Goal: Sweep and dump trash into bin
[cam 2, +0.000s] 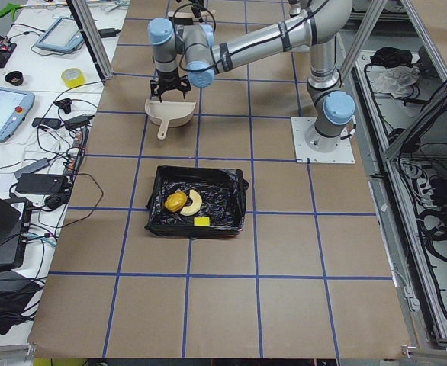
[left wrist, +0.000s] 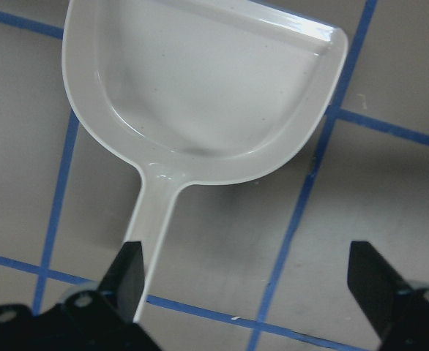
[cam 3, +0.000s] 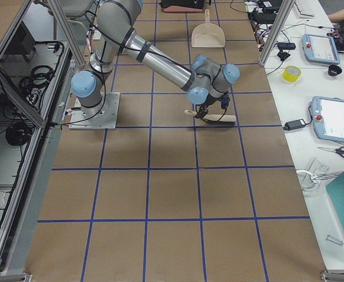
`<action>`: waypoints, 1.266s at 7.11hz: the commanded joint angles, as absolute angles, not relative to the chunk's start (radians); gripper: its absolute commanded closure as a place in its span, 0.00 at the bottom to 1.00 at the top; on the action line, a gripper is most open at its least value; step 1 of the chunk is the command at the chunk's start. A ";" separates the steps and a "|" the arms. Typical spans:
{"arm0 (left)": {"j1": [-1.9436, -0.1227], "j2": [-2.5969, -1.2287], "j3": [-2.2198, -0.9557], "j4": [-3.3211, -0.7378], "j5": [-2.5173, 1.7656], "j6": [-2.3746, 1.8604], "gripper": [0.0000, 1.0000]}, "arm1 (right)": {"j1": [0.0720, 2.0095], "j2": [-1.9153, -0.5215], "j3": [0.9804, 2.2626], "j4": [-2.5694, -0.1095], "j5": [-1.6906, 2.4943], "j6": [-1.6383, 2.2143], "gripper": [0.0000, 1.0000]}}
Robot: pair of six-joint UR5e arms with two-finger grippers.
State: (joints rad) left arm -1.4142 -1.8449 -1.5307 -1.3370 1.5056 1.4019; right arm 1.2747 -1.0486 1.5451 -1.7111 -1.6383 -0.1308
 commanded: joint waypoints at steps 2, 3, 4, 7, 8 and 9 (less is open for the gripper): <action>-1.422 -1.558 -1.659 -1.514 1.596 1.016 0.05 | 1.275 -1.060 1.546 -1.703 -1.652 -0.137 0.01; -1.422 -1.531 -1.655 -1.517 1.600 0.777 0.05 | 1.275 -1.077 1.546 -1.694 -1.654 -0.135 0.01; -1.422 -1.520 -1.638 -1.529 1.609 0.564 0.03 | 1.275 -1.089 1.546 -1.668 -1.672 -0.130 0.01; -1.446 -1.528 -1.620 -1.526 1.576 0.024 0.00 | 1.275 -1.114 1.545 -1.658 -1.754 -0.138 0.01; -1.497 -1.532 -1.618 -1.522 1.547 -0.035 0.00 | 1.276 -1.159 1.543 -1.661 -1.752 -0.144 0.01; -1.565 -1.542 -1.617 -1.505 1.549 -0.117 0.00 | 1.294 -1.217 1.542 -1.670 -1.714 -0.153 0.00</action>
